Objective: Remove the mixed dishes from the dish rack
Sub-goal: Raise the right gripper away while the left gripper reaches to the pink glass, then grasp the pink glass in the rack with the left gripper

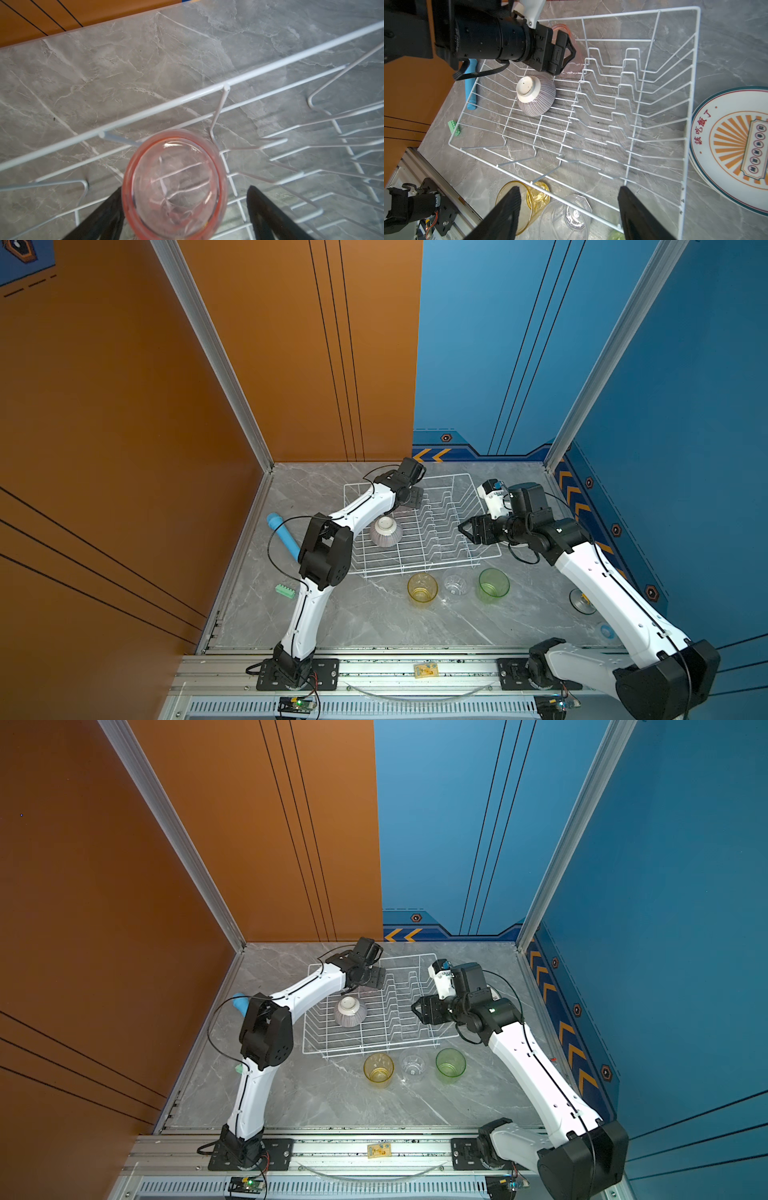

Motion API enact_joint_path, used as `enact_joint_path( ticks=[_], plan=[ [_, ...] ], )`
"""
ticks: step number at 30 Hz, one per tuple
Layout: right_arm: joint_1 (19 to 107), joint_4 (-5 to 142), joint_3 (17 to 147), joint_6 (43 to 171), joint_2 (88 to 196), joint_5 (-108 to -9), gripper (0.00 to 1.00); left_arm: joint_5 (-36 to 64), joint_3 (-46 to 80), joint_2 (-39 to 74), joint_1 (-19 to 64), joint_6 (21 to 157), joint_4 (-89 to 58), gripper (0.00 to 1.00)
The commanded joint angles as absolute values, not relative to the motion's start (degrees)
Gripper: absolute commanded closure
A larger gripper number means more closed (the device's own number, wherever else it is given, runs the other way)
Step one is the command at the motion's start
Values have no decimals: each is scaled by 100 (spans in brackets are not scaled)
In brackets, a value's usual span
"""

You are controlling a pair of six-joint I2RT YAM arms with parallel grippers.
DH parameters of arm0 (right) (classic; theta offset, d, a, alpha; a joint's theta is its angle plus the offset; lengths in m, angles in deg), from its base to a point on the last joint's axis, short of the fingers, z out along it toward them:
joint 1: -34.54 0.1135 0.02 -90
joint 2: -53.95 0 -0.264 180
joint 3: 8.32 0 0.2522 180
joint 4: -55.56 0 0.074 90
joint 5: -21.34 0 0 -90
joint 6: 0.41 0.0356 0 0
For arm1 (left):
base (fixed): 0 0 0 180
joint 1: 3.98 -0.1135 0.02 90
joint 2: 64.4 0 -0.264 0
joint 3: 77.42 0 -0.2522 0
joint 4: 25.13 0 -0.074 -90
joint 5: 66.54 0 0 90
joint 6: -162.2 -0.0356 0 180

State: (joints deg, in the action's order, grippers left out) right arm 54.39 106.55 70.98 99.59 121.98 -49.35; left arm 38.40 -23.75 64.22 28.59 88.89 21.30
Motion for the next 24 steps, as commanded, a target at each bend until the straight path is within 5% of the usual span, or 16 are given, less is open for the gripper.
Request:
enact_joint_path(
  ticks=[1, 19, 24],
  plan=[
    [5399, 10432, 7031, 10057, 12204, -4776, 27, 3765, -2622, 6636, 2818, 9054, 2102, 9],
    [5315, 10246, 6917, 10058, 12396, -4610, 27, 3853, -2728, 6853, 2772, 9048, 2098, 13],
    [5316, 10194, 6905, 10088, 12444, -4539, 27, 3849, -2737, 6853, 2757, 9017, 2098, 21]
  ],
)
